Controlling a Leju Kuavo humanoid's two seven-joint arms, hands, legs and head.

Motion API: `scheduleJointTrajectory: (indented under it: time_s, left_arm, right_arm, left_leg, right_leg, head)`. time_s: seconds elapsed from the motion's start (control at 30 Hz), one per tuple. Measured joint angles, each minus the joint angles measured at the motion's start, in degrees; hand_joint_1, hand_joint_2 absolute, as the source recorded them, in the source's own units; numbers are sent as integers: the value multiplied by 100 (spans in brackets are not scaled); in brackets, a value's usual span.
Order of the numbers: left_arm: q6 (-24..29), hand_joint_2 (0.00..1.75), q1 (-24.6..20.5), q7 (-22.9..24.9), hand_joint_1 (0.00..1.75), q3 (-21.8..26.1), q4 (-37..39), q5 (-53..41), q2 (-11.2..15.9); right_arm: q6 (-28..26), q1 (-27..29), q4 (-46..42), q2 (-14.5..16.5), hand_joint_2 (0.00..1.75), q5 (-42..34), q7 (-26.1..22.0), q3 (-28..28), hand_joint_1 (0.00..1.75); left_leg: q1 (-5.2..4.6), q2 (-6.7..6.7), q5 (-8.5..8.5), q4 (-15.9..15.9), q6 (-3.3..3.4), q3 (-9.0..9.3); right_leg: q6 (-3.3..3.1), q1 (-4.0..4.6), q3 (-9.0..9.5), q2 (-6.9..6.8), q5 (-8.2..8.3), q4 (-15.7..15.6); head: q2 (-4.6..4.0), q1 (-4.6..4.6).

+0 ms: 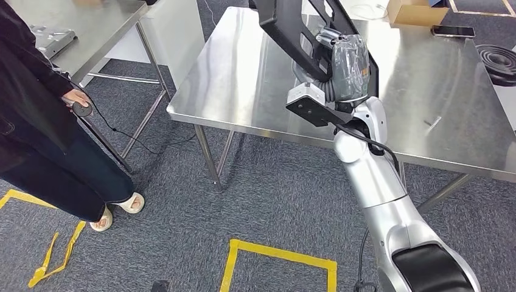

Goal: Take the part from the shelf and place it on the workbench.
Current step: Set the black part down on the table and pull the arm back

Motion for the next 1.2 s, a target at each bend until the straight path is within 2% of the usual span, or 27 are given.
scheduleJointTrajectory:
  time_s: [0.1, 0.23, 0.3, 0.43, 0.67, 0.9, 0.93, 1.03, 1.1, 1.17, 1.2]
  left_arm:
    - [-1, 175, -1, 3, 0, 1, 0, -9, 5]
    - [-2, 175, -5, 3, 0, 1, 0, -17, 4]
    - [-2, 175, -5, 3, 0, 1, 0, -18, 4]
    - [-2, 175, -5, 3, 0, 1, 0, -18, -2]
    - [-2, 175, -4, -7, 0, 1, 0, -23, -4]
    - [-2, 175, -4, -18, 0, 2, 0, -25, -4]
    - [-2, 175, -5, -19, 0, 2, -1, -25, -2]
    - [-2, 175, -6, -27, 0, 2, -2, -25, 0]
    - [-3, 175, -11, -31, 0, 2, -2, -26, -9]
    - [-13, 175, -16, -32, 0, 2, -2, -29, -24]
    - [-18, 175, -16, -32, 0, 2, -2, -31, -31]
  right_arm:
    - [7, -8, 4, 3, 175, 27, 7, -5, 175]
    - [23, -12, 15, 3, 175, 24, 8, -14, 175]
    - [26, -14, 22, 3, 175, 22, 10, -20, 175]
    - [26, -15, 28, 3, 175, 19, 13, -27, 175]
    - [72, -26, 29, 5, 175, -107, 22, -37, 175]
    - [201, -44, 31, 25, 175, -314, 22, -74, 175]
    - [204, -45, 30, 29, 175, -325, 22, -76, 175]
    - [210, -56, 28, 39, 175, -366, 16, -86, 175]
    - [215, -84, 28, 36, 175, -387, 5, -109, 175]
    - [221, -101, 32, 25, 175, -398, -9, -139, 175]
    - [227, -94, 39, 19, 175, -405, -12, -154, 175]
  left_leg:
    - [2, 9, 27, -37, 56, 25]
    - [3, 24, 30, -91, 60, 52]
    - [4, 26, 26, -97, 32, 53]
    - [4, 28, 23, -102, -94, 53]
    - [-29, 25, 21, -84, -105, 42]
    - [-61, 25, 10, -58, -84, 34]
    - [-65, 25, 0, -40, -73, 27]
    - [-60, 54, 39, -146, 45, 95]
    - [-19, 94, 130, -335, 129, 216]
    - [8, 118, 164, -405, 154, 260]
    - [15, 124, 161, -405, 149, 258]
  right_leg:
    - [-2, 8, -1, 21, -1, 1]
    - [-52, 43, -1, 24, -18, 3]
    - [-80, 57, -1, 22, -24, 5]
    - [-82, 61, 0, 20, -25, 9]
    - [-97, 60, 19, 14, -14, -16]
    - [-93, 53, 26, 12, -11, -21]
    - [-79, 20, 31, 11, -3, -37]
    - [-8, -27, 82, 10, 38, -140]
    - [-23, 11, -12, 5, -74, 66]
    - [-67, 15, -349, 1, -353, 746]
    - [-63, 10, -538, -1, -468, 1109]
  head:
    - [1, -3]
    - [0, -1]
    - [1, 0]
    - [1, 4]
    - [0, 8]
    - [1, 5]
    - [1, 3]
    - [1, -7]
    - [1, 3]
    - [0, 15]
    - [0, 15]
